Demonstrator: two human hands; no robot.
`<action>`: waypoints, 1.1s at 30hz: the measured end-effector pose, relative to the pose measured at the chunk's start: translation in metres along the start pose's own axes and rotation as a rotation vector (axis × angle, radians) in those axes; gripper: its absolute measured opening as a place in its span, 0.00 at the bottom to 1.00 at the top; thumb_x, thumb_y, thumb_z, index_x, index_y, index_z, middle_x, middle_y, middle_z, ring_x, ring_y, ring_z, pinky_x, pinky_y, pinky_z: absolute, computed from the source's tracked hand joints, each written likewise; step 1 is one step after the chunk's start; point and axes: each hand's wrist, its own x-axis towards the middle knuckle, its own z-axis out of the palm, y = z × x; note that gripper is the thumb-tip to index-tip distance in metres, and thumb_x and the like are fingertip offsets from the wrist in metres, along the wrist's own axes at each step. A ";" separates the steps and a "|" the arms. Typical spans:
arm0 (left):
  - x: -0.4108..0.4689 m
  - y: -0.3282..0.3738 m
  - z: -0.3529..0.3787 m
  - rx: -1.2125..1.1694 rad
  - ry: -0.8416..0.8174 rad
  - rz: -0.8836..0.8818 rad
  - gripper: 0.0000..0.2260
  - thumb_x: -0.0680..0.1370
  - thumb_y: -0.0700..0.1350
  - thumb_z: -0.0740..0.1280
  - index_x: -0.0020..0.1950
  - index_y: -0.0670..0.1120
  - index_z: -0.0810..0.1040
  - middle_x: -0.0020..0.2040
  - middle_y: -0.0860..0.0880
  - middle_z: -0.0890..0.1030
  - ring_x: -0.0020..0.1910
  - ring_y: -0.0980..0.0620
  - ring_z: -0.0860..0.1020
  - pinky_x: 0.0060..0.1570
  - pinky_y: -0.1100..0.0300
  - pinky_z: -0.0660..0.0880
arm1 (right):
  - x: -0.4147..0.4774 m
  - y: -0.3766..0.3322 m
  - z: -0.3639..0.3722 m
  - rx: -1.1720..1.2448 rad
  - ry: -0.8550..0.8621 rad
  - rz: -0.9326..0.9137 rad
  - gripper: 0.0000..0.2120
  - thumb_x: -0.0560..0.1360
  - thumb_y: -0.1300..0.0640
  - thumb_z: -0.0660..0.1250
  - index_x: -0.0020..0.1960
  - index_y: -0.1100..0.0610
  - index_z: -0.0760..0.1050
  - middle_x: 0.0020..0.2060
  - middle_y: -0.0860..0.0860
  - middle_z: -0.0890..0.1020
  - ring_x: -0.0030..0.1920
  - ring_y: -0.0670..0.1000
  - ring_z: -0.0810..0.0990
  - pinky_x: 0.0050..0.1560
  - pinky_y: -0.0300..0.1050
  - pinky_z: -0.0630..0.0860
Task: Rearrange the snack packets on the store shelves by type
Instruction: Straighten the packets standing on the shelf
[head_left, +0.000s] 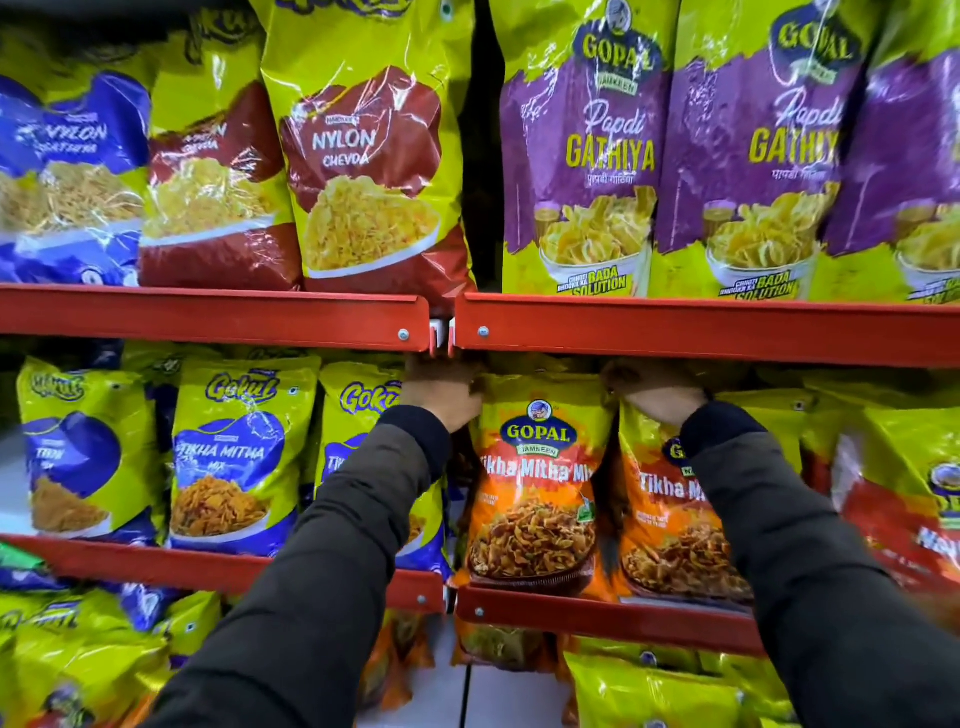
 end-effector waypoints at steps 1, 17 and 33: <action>-0.001 0.001 0.002 0.040 0.047 0.001 0.19 0.77 0.53 0.58 0.64 0.48 0.77 0.62 0.41 0.81 0.61 0.39 0.78 0.61 0.52 0.71 | -0.003 0.000 0.002 -0.037 0.059 -0.016 0.13 0.80 0.57 0.60 0.51 0.65 0.78 0.53 0.62 0.83 0.55 0.60 0.80 0.56 0.48 0.71; -0.036 0.144 0.037 -0.079 0.278 0.114 0.21 0.82 0.56 0.54 0.57 0.43 0.79 0.52 0.42 0.83 0.54 0.40 0.79 0.66 0.43 0.63 | -0.094 0.063 -0.056 -0.449 0.493 0.208 0.20 0.78 0.43 0.58 0.51 0.58 0.79 0.49 0.63 0.83 0.55 0.65 0.79 0.65 0.61 0.63; -0.042 0.154 0.049 -0.944 0.239 0.147 0.11 0.83 0.52 0.59 0.51 0.44 0.71 0.30 0.51 0.68 0.28 0.52 0.65 0.30 0.55 0.61 | -0.118 0.109 -0.134 0.024 0.124 0.005 0.14 0.75 0.46 0.69 0.56 0.53 0.81 0.44 0.42 0.82 0.44 0.41 0.80 0.45 0.37 0.70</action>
